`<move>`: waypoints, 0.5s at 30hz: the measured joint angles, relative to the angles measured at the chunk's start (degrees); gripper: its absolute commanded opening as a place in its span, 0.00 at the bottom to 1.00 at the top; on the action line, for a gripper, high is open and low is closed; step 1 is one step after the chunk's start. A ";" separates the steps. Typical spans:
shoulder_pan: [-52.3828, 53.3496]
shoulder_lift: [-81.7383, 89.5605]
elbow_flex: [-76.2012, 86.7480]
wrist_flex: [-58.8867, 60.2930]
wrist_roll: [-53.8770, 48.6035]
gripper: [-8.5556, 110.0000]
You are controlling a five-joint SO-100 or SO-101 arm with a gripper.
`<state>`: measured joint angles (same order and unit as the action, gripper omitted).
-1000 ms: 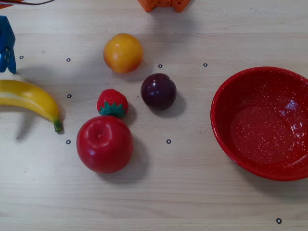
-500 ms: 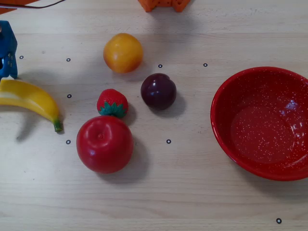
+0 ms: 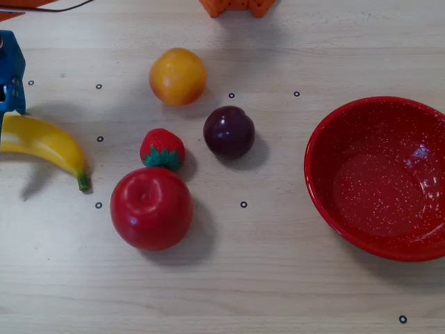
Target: Put the banana in the red bowl.
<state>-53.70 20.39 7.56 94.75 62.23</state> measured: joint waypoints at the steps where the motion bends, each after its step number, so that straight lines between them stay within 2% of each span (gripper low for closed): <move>1: 0.00 0.00 0.00 0.00 0.00 0.48; 15: -0.09 0.00 0.00 0.00 0.00 0.35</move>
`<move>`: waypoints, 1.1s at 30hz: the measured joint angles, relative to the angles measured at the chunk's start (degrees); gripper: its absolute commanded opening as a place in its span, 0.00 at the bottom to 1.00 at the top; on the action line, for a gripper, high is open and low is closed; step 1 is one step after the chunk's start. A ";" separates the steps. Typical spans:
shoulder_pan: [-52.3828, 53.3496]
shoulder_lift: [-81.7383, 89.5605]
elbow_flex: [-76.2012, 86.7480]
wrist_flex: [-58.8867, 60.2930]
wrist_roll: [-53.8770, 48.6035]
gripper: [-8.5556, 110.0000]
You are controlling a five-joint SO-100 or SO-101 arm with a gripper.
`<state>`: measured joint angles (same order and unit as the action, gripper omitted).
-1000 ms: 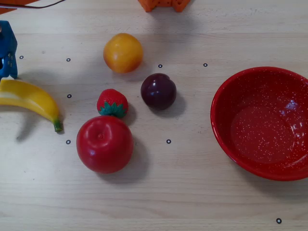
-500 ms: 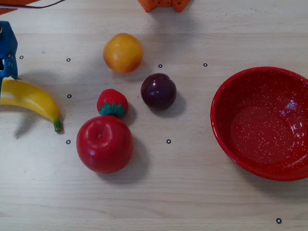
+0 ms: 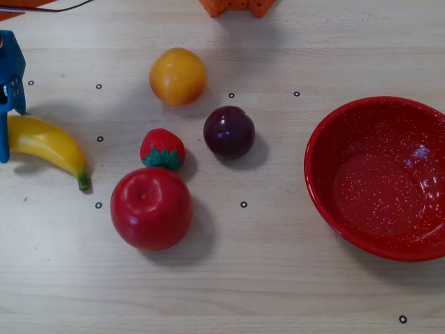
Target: Put the banana in the red bowl.
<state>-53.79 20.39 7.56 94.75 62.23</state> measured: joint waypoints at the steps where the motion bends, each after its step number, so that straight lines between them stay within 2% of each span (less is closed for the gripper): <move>1: 0.00 0.00 0.00 0.00 -0.35 0.34; 15: 0.62 0.00 0.00 -0.62 0.09 0.22; 20: 0.62 0.00 0.00 -0.70 0.09 0.07; 26: 0.62 0.00 0.00 -0.53 0.09 0.07; 33: 0.44 0.97 -0.09 5.71 -0.35 0.07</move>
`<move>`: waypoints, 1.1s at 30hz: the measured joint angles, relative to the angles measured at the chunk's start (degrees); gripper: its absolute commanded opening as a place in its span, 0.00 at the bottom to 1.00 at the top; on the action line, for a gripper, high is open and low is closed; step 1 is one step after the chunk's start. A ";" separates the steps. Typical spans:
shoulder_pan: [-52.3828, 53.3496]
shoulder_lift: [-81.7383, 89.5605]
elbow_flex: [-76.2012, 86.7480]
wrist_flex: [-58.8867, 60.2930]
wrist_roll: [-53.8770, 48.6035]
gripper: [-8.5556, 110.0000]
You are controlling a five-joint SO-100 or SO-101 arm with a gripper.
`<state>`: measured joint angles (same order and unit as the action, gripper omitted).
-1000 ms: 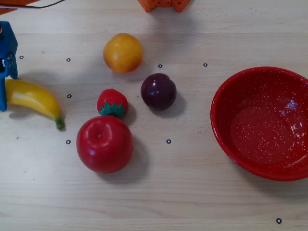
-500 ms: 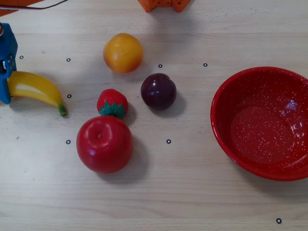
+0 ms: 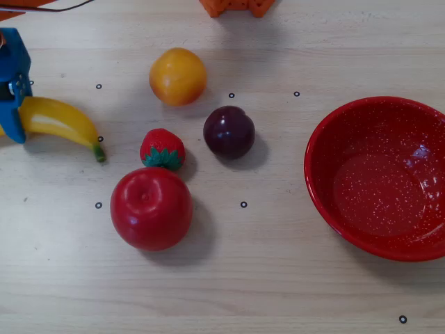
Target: Put the banana in the red bowl.
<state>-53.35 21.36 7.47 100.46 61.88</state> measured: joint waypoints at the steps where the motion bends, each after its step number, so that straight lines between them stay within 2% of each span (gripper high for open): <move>1: 0.00 0.00 0.00 0.79 0.00 0.07; 8: 0.00 5.27 5.27 2.55 0.00 0.07; 24: 0.09 36.04 30.76 2.55 -5.19 0.07; 28: 3.25 39.64 32.26 2.55 -8.61 0.07; 33: 14.06 42.54 32.26 2.64 -14.06 0.07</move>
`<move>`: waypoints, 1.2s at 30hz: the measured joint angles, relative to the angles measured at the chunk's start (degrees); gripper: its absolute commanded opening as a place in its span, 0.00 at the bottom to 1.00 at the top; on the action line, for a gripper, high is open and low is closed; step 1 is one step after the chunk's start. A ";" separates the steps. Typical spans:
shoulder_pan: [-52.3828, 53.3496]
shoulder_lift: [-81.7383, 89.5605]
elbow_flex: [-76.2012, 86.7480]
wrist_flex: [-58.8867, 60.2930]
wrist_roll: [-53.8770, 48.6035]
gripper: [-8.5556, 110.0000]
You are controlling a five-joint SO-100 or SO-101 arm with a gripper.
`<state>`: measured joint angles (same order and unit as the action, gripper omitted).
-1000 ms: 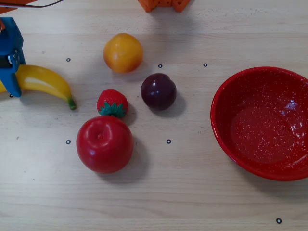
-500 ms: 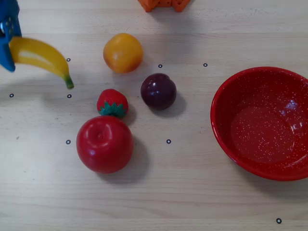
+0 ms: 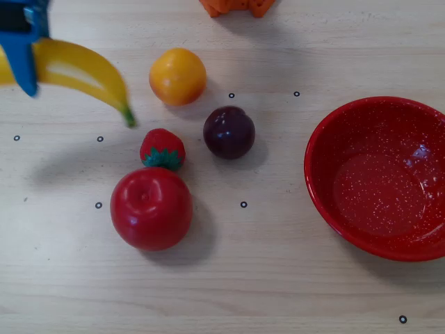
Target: Put the banana in the red bowl.
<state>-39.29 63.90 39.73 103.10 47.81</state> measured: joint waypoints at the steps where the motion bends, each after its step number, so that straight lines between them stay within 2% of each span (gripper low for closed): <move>1: 2.64 0.18 0.00 0.00 -1.41 0.07; 22: 49.92 14.06 12.83 -0.97 -18.46 0.07; 26: 55.99 14.15 14.94 -4.22 -19.86 0.07; 36: 68.29 14.77 26.28 -21.01 -21.01 0.07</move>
<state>29.00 78.66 66.01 82.09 26.81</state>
